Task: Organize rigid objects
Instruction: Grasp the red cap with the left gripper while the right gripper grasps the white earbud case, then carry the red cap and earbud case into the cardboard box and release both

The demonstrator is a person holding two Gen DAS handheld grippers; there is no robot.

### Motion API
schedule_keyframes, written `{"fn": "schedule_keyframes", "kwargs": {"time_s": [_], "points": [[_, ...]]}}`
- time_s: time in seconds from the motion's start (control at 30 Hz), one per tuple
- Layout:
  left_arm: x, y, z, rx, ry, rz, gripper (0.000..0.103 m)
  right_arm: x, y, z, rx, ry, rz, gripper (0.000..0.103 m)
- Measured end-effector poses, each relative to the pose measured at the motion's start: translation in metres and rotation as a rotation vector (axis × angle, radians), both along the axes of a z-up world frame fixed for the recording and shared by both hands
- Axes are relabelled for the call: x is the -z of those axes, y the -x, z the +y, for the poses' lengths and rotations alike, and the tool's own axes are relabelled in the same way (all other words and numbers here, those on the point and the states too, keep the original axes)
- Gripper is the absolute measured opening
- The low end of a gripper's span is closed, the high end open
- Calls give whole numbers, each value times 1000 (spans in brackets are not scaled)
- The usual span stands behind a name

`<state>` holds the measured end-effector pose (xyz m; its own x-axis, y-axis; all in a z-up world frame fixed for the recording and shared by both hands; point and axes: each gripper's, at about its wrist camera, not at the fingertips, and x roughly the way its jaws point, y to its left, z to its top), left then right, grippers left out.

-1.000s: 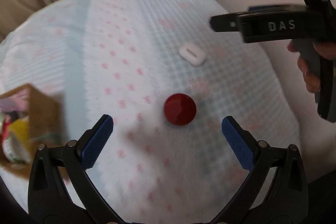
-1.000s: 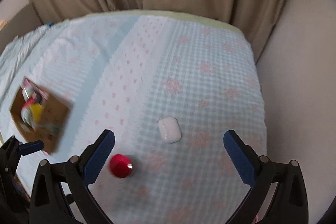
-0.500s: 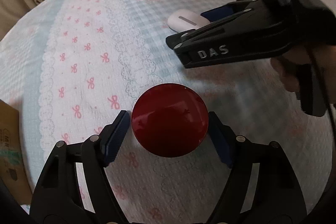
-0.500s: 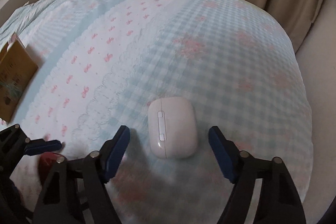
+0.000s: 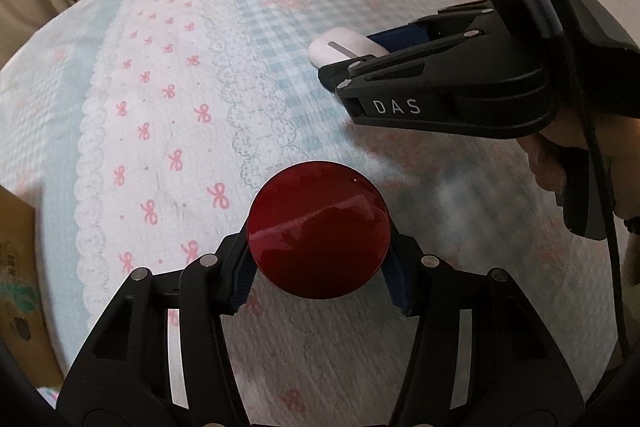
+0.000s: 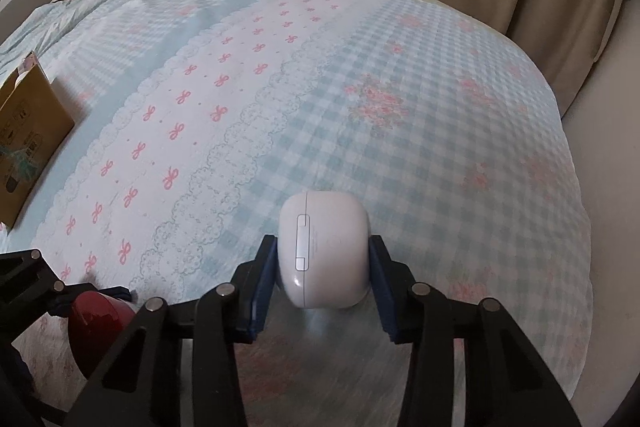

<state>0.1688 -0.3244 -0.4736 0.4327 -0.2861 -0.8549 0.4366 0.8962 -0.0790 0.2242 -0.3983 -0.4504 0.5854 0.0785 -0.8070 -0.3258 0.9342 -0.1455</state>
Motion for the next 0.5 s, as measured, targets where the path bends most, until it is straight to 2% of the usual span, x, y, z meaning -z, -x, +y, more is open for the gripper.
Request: {"fn": "schedule_keyframes", "kwargs": {"time_s": [0.23, 0.5], "points": [[-25, 5, 13, -7, 18, -35, 50, -23, 11, 4, 22, 10, -32, 41], [-89, 19, 47, -62, 59, -103, 50, -84, 32, 25, 23, 4, -101, 41]]}}
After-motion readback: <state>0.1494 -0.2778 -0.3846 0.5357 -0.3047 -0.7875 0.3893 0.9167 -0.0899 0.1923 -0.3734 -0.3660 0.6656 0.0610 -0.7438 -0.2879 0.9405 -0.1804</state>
